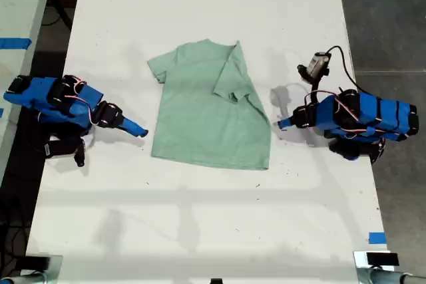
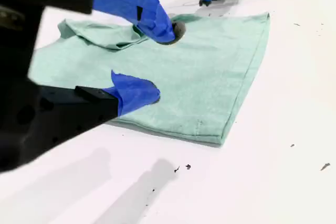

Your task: Fold t shirt

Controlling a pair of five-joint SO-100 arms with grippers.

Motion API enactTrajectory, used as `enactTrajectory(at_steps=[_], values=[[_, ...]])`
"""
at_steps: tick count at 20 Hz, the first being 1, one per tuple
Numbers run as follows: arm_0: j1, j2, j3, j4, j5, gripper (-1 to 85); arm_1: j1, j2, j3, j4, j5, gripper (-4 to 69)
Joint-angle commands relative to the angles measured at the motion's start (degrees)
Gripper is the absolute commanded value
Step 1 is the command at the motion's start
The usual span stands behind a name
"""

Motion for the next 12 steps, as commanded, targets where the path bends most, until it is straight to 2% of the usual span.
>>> enactTrajectory(at_steps=[1,12], values=[[0.62,0.26,0.35,-1.23,0.53,14.9,-0.70,0.97,2.99,-0.35,0.09,1.3],[0.62,0.26,0.35,-1.23,0.53,14.9,-0.44,0.97,3.08,-0.09,1.05,1.3]])
